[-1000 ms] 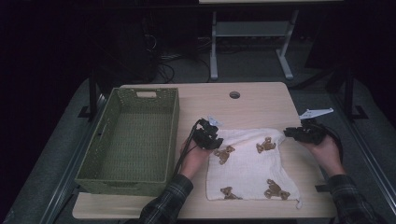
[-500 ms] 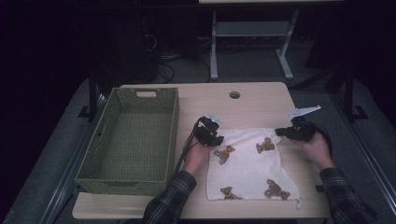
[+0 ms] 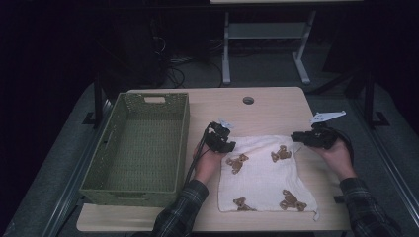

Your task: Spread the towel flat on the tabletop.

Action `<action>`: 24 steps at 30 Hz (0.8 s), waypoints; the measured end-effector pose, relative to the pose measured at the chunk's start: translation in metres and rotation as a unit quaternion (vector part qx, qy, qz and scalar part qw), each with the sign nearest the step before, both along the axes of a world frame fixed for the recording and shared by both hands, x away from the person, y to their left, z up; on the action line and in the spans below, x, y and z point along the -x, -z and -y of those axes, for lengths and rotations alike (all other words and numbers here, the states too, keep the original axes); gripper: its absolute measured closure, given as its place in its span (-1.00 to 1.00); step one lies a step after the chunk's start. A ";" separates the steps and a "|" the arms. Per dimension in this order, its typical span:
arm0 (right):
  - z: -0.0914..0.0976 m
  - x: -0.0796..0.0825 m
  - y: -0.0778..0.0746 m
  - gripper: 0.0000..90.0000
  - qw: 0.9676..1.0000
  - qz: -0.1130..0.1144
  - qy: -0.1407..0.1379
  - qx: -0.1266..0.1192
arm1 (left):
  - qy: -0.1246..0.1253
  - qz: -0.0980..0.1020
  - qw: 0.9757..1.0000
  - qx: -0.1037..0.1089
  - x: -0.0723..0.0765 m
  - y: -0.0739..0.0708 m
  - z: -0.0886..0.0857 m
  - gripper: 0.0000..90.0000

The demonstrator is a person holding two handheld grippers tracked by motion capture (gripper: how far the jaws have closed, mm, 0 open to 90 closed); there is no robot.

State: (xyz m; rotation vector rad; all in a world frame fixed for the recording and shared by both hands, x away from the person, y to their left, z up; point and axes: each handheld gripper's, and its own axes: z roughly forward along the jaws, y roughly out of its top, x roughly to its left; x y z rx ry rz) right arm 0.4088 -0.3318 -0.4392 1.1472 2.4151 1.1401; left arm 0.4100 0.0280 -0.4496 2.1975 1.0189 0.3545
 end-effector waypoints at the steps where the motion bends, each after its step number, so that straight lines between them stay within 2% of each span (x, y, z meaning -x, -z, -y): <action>1: 0.004 -0.002 0.002 0.72 1.000 -0.003 0.009 0.003 | -0.002 -0.002 1.000 0.000 -0.002 0.001 0.000 0.37; 3: 0.011 -0.004 0.008 0.72 0.999 -0.014 0.029 0.012 | -0.004 -0.002 1.000 -0.003 -0.005 0.003 0.002 0.36; 7: 0.020 -0.007 0.019 0.68 0.998 -0.037 0.045 0.027 | -0.010 -0.005 1.000 -0.009 -0.013 0.006 0.005 0.35; 8: 0.020 -0.007 0.019 0.68 0.998 -0.037 0.045 0.027 | -0.010 -0.005 1.000 -0.009 -0.013 0.006 0.005 0.34; 9: 0.024 -0.009 0.023 0.64 0.998 -0.048 0.046 0.014 | -0.013 -0.005 1.000 -0.011 -0.016 0.007 0.006 0.33; 10: 0.024 -0.009 0.023 0.64 0.998 -0.048 0.046 0.014 | -0.013 -0.005 1.000 -0.011 -0.016 0.007 0.006 0.33; 11: 0.025 -0.009 0.025 0.60 0.998 -0.052 0.037 0.001 | -0.010 -0.008 1.000 -0.015 -0.020 0.008 0.007 0.31; 17: 0.018 -0.012 0.029 0.61 0.997 -0.067 0.029 0.001 | -0.017 -0.012 1.000 -0.021 -0.026 0.010 0.006 0.28; 18: 0.017 -0.013 0.031 0.65 0.998 -0.066 0.023 0.002 | -0.020 -0.013 0.999 -0.026 -0.028 0.010 0.006 0.28; 19: 0.014 -0.012 0.031 0.83 0.997 -0.069 0.018 0.005 | -0.024 -0.012 0.999 -0.028 -0.028 0.011 0.005 0.29; 20: 0.014 -0.012 0.031 0.83 0.997 -0.069 0.018 0.005 | -0.024 -0.012 0.999 -0.028 -0.028 0.011 0.005 0.29; 21: 0.011 -0.012 0.029 0.92 0.998 -0.064 0.015 0.016 | -0.025 -0.011 0.999 -0.033 -0.029 0.012 0.004 0.30; 24: 0.010 -0.011 0.028 0.95 0.998 -0.054 0.017 0.023 | -0.036 -0.007 0.999 -0.030 -0.032 0.013 0.003 0.31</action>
